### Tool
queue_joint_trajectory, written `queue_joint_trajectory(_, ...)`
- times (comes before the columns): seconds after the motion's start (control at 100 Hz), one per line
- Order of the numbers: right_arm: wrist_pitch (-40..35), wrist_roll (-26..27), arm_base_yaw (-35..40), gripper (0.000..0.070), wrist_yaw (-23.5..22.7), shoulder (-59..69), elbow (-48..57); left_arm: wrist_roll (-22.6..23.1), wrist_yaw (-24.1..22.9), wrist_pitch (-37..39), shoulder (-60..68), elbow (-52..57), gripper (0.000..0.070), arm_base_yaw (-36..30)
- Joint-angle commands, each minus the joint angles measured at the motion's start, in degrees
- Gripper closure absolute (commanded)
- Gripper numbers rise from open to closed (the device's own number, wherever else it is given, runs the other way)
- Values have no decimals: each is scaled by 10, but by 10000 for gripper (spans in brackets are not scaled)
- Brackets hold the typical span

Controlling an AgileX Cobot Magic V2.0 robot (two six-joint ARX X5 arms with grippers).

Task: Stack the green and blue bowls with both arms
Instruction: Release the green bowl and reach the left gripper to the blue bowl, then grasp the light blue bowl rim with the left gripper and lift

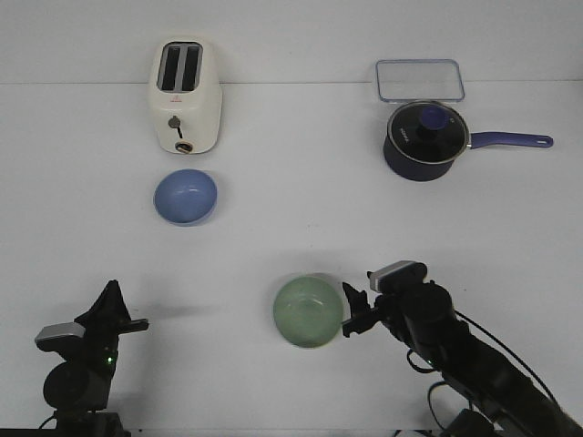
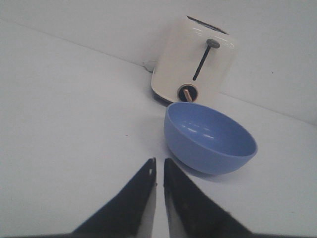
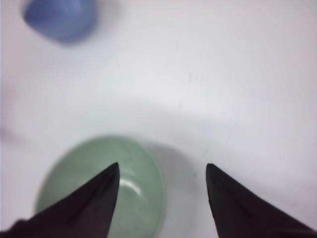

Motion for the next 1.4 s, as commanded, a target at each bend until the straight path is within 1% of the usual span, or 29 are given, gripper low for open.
queue_joint_trajectory(0.0, -1, -8, 12, 331, 12, -31, 2, -52, 2, 8, 23, 30, 688, 0)
queue_joint_trajectory(0.06, -6, -8, 19, 331, 27, -59, 2, -55, 2, 8, 62, 64, 688, 0)
queue_joint_trajectory(0.11, -10, -8, 23, 332, 41, -74, 2, -48, 4, 8, 111, 101, 688, 0)
queue_joint_trajectory(0.15, -13, -8, 26, 332, 52, -83, 2, -36, 9, 7, 160, 136, 688, 0)
queue_joint_trajectory(0.21, -17, -9, 26, 332, 57, -87, 2, -12, 25, -3, 244, 196, 688, 0)
queue_joint_trajectory(0.26, -21, -9, 26, 331, 58, -87, 2, 3, 41, -23, 322, 254, 670, 0)
queue_joint_trajectory(0.28, -23, -11, 26, 332, 58, -87, 2, 9, 49, -33, 353, 278, 643, 0)
queue_joint_trajectory(0.3, -24, -12, 26, 331, 59, -87, 2, 14, 57, -43, 385, 301, 602, 0)
queue_joint_trajectory(0.38, -26, -14, 26, 331, 59, -82, 2, 29, 80, -87, 504, 393, 393, 0)
queue_joint_trajectory(0.41, -26, -14, 26, 331, 59, -80, 2, 32, 86, -104, 547, 424, 339, 0)
queue_joint_trajectory(0.44, -28, -14, 26, 331, 59, -80, 2, 34, 93, -120, 588, 455, 304, -1)
queue_joint_trajectory(0.51, -28, -16, 25, 331, 59, -77, 2, 33, 110, -157, 676, 518, 280, -1)
queue_joint_trajectory(0.58, -28, -17, 26, 331, 59, -77, 2, 35, 126, -189, 757, 574, 279, -1)
queue_joint_trajectory(0.7, -28, -17, 26, 331, 59, -77, 2, 35, 125, -231, 871, 648, 279, -3)
queue_joint_trajectory(0.82, -31, -17, 26, 332, 59, -77, 2, 35, 125, -235, 950, 692, 279, -3)
queue_joint_trajectory(0.95, -32, -17, 26, 331, 59, -77, 2, 33, 120, -230, 997, 709, 284, -4)
queue_joint_trajectory(0.99, -32, -17, 26, 331, 59, -77, 2, 33, 120, -227, 1005, 710, 295, -4)
queue_joint_trajectory(1.01, -32, -17, 26, 331, 60, -77, 2, 33, 118, -226, 1008, 710, 311, -4)
queue_joint_trajectory(1.05, -32, -17, 26, 331, 62, -77, 2, 33, 114, -224, 1012, 710, 388, -4)
queue_joint_trajectory(1.14, -33, -17, 26, 331, 70, -77, 2, 36, 112, -222, 1014, 710, 622, -5)
queue_joint_trajectory(1.18, -32, -17, 26, 331, 70, -77, 2, 36, 112, -222, 1014, 710, 693, -5)
queue_joint_trajectory(1.19, -32, -16, 26, 332, 70, -77, 2, 36, 112, -221, 1014, 710, 700, -5)
queue_joint_trajectory(1.22, -32, -17, 26, 331, 70, -77, 2, 37, 112, -221, 1014, 710, 690, -5)
queue_joint_trajectory(1.3, -32, -17, 26, 331, 70, -77, 2, 42, 113, -231, 1009, 711, 690, -5)
queue_joint_trajectory(1.39, -32, -17, 26, 331, 70, -77, 2, 56, 126, -235, 988, 711, 690, -5)
